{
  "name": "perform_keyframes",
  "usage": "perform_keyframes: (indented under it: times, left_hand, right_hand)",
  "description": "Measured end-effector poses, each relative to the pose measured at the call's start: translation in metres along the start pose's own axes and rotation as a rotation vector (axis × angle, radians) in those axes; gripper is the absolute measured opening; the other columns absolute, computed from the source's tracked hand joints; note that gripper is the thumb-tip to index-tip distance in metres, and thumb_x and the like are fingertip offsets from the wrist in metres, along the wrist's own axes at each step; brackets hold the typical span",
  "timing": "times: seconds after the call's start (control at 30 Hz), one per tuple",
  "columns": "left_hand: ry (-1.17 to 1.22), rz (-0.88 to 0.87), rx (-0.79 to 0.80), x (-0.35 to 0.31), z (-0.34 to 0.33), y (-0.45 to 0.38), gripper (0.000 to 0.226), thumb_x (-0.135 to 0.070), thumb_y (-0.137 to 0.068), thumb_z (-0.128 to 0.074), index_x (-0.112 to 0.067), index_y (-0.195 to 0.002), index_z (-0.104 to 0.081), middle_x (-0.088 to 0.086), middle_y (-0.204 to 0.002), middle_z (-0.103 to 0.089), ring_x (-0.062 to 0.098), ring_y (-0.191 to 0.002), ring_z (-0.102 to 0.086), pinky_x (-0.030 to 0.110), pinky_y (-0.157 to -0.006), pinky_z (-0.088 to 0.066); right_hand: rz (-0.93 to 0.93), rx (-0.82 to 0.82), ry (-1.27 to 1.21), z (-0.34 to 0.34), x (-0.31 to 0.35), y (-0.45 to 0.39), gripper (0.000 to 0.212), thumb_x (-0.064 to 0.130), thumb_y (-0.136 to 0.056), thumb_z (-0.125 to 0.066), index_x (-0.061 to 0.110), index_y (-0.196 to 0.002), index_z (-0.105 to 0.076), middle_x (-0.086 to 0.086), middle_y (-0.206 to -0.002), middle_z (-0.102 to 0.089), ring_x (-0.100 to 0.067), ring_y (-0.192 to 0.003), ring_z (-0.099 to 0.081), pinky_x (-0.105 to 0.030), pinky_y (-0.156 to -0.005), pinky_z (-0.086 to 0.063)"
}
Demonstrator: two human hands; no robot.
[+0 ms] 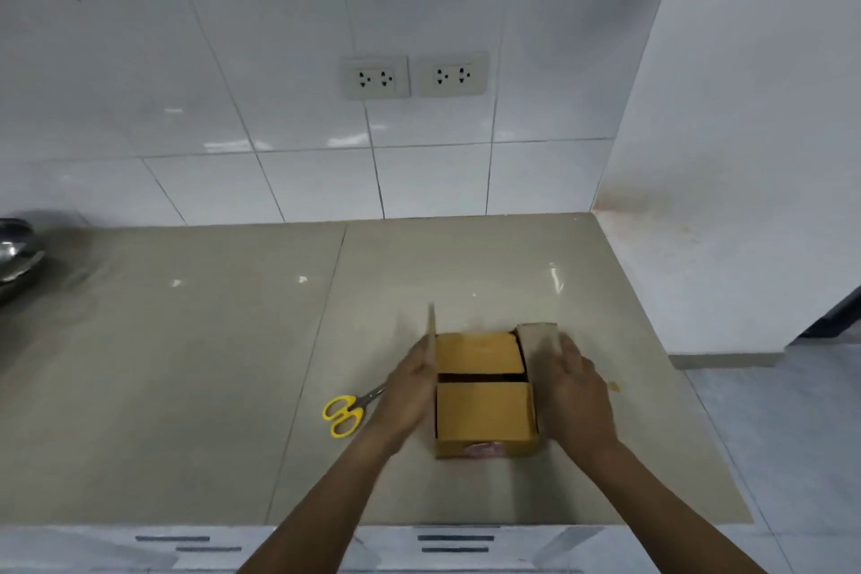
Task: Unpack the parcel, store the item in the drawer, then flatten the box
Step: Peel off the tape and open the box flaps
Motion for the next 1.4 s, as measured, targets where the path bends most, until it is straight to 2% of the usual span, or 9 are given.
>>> perform_keyframes:
  times: [0.1,0.2,0.33,0.6,0.73,0.83,1.03,1.2,1.4]
  left_hand:
    - [0.075,0.110,-0.051,0.028,0.028,-0.004,0.048,-0.007,-0.091,-0.041,-0.021,-0.137,-0.045,-0.016,-0.098,-0.060,0.017,-0.093,-0.056,0.026,-0.071,-0.046]
    - [-0.208,0.101,-0.027,0.043,0.030,-0.004,0.075,-0.014,-0.093,-0.053,-0.016,-0.153,-0.007,0.002,-0.129,-0.053,0.027,-0.120,-0.050,0.034,-0.092,-0.042]
    - [-0.516,-0.168,-0.168,0.026,0.031,-0.003,0.048,-0.012,-0.090,-0.057,-0.016,-0.137,-0.047,0.012,-0.130,-0.058,0.032,-0.120,-0.053,0.037,-0.096,-0.044]
    - [-0.307,0.082,0.012,0.033,0.020,-0.007,0.049,-0.040,-0.091,-0.056,-0.017,-0.133,-0.054,0.008,-0.131,-0.058,0.034,-0.112,-0.058,0.045,-0.067,-0.061]
    - [-0.613,-0.110,-0.090,0.020,0.013,-0.006,0.039,-0.035,-0.097,-0.045,-0.015,-0.129,-0.055,0.011,-0.116,-0.067,0.031,-0.108,-0.061,0.036,-0.082,-0.053]
    - [-0.720,-0.172,-0.088,0.024,-0.001,-0.004,0.045,-0.030,-0.101,-0.035,-0.014,-0.144,-0.038,0.016,-0.119,-0.066,0.033,-0.109,-0.060,0.039,-0.087,-0.049]
    - [-0.526,-0.189,0.241,0.046,-0.015,0.015,0.104,-0.044,-0.082,-0.062,-0.026,-0.151,0.014,0.005,-0.141,-0.052,0.027,-0.122,-0.054,0.035,-0.095,-0.048]
    - [-0.532,-0.151,0.201,0.054,-0.017,0.015,0.103,-0.027,-0.078,-0.058,-0.022,-0.151,0.015,0.015,-0.125,-0.060,0.030,-0.105,-0.058,0.039,-0.083,-0.050]
    - [-0.630,-0.153,0.185,0.055,-0.021,0.016,0.093,-0.024,-0.084,-0.054,-0.024,-0.152,0.009,0.019,-0.143,-0.043,0.043,-0.115,-0.048,0.038,-0.087,-0.043]
  right_hand:
    - [0.044,0.021,-0.245,-0.001,0.011,0.001,0.021,0.016,-0.094,-0.047,0.018,-0.115,-0.050,-0.005,-0.117,-0.060,-0.025,-0.104,-0.060,-0.033,-0.078,-0.047]
    - [0.057,0.058,-0.497,0.002,0.020,0.000,0.017,0.018,-0.098,-0.040,0.019,-0.110,-0.053,0.001,-0.108,-0.062,-0.021,-0.096,-0.060,-0.034,-0.078,-0.049]
    - [-0.205,0.285,-1.076,0.007,0.015,-0.004,0.022,0.011,-0.091,-0.050,0.012,-0.082,-0.070,-0.002,-0.107,-0.066,-0.018,-0.101,-0.059,-0.028,-0.083,-0.042]
    - [0.153,0.539,-0.933,0.012,0.025,0.039,0.047,0.012,-0.096,-0.048,0.026,-0.058,-0.069,0.021,-0.139,-0.048,-0.001,-0.141,-0.024,-0.035,-0.117,-0.011]
    - [0.447,0.412,-0.368,-0.022,0.025,0.076,0.024,0.034,-0.094,-0.051,0.029,-0.077,-0.068,0.029,-0.142,-0.041,-0.003,-0.147,-0.004,-0.048,-0.116,0.004]
    - [0.631,0.101,0.036,-0.028,0.035,0.091,0.014,0.039,-0.082,-0.067,0.032,-0.070,-0.068,0.018,-0.112,-0.067,-0.025,-0.136,-0.042,-0.055,-0.112,-0.022]
    - [0.517,0.208,-0.226,-0.029,0.028,0.082,0.035,0.045,-0.094,-0.034,0.030,-0.089,-0.065,0.024,-0.126,-0.057,-0.001,-0.144,-0.016,-0.047,-0.120,-0.004]
    - [0.420,0.206,-0.369,0.008,0.026,0.044,0.051,0.029,-0.093,-0.030,0.037,-0.144,-0.031,0.023,-0.127,-0.051,0.003,-0.119,-0.042,-0.037,-0.103,-0.025]
    - [0.327,0.167,-0.275,0.025,0.019,-0.023,0.061,0.014,-0.095,-0.039,0.030,-0.150,-0.021,0.012,-0.162,-0.005,-0.010,-0.141,-0.020,-0.041,-0.110,-0.022]
Point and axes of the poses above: each hand's wrist, its own y-axis away from the middle knuckle, its own z-axis out of the back of the hand, x = y × z, the point moved 6 cm from there along -y, towards the middle knuckle
